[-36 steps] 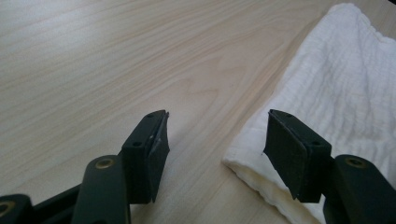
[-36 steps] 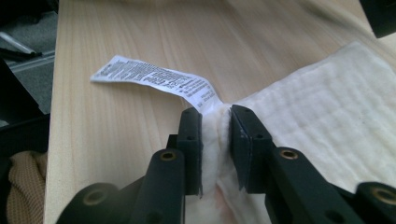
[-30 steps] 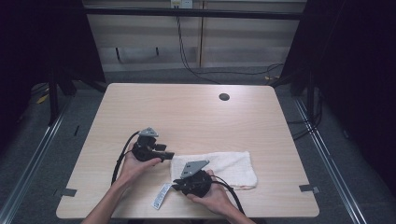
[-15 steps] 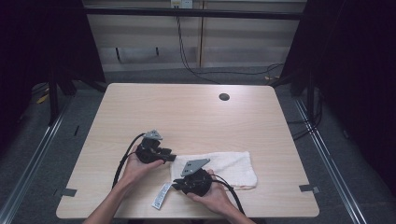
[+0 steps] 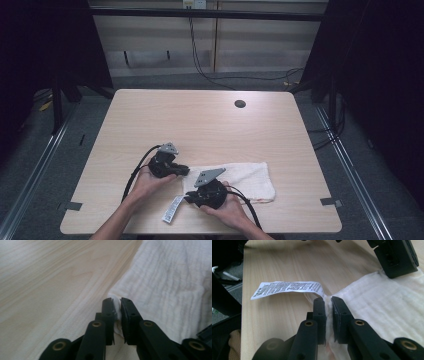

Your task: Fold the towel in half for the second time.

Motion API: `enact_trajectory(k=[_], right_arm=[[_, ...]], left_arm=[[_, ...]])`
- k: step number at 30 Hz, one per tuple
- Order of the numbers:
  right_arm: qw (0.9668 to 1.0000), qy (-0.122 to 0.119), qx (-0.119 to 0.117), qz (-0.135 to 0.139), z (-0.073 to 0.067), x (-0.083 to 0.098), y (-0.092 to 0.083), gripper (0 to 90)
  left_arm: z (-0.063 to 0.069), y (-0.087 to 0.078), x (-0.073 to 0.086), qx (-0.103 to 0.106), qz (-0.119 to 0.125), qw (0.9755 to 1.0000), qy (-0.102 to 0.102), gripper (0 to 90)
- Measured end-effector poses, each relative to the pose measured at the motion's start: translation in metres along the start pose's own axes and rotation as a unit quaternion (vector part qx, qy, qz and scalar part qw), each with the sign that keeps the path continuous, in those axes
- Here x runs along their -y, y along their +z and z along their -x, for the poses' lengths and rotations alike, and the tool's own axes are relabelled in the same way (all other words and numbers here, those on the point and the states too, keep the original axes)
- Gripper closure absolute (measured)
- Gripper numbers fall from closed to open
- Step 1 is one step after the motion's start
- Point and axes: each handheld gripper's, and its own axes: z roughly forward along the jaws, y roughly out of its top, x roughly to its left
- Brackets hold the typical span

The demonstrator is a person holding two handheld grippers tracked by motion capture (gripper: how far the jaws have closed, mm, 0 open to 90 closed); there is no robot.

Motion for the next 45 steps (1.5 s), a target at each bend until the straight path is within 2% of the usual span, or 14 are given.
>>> enact_trajectory(k=[5, 8, 12, 20, 22, 25, 31, 45], right_arm=[[0.9999, 0.015, -0.002, -0.004, 0.001, -0.001, 0.000, 81.9], [0.9996, 0.024, -0.012, -0.002, 0.003, -0.001, 0.000, 82.3], [0.9997, 0.022, -0.010, -0.008, 0.002, -0.002, -0.001, 82.5], [0.9997, 0.024, -0.005, -0.003, 0.000, -0.005, -0.006, 82.5], [0.9997, 0.023, -0.005, 0.000, 0.000, -0.006, -0.007, 82.5], [0.9997, 0.025, -0.004, 0.001, 0.000, -0.007, -0.009, 82.5], [0.9995, 0.029, -0.005, 0.013, 0.000, -0.011, -0.014, 82.5], [0.9987, 0.034, -0.005, 0.036, -0.003, -0.019, -0.026, 82.5]], left_arm=[[-0.004, -0.001, 0.001, 0.018, 0.008, 0.9996, -0.019, 85.6], [-0.005, -0.002, 0.001, 0.022, 0.012, 0.9993, -0.027, 85.6], [-0.005, -0.003, 0.001, 0.024, 0.020, 0.9990, -0.033, 85.6], [-0.007, -0.009, -0.001, 0.033, 0.040, 0.9979, -0.038, 85.6], [-0.007, -0.011, -0.001, 0.031, 0.038, 0.9982, -0.035, 85.5], [-0.007, -0.013, -0.002, 0.029, 0.042, 0.9977, -0.044, 85.6], [-0.008, -0.020, -0.004, 0.033, 0.060, 0.9965, -0.047, 85.6], [-0.008, -0.032, -0.008, 0.039, 0.082, 0.9944, -0.054, 85.2]])
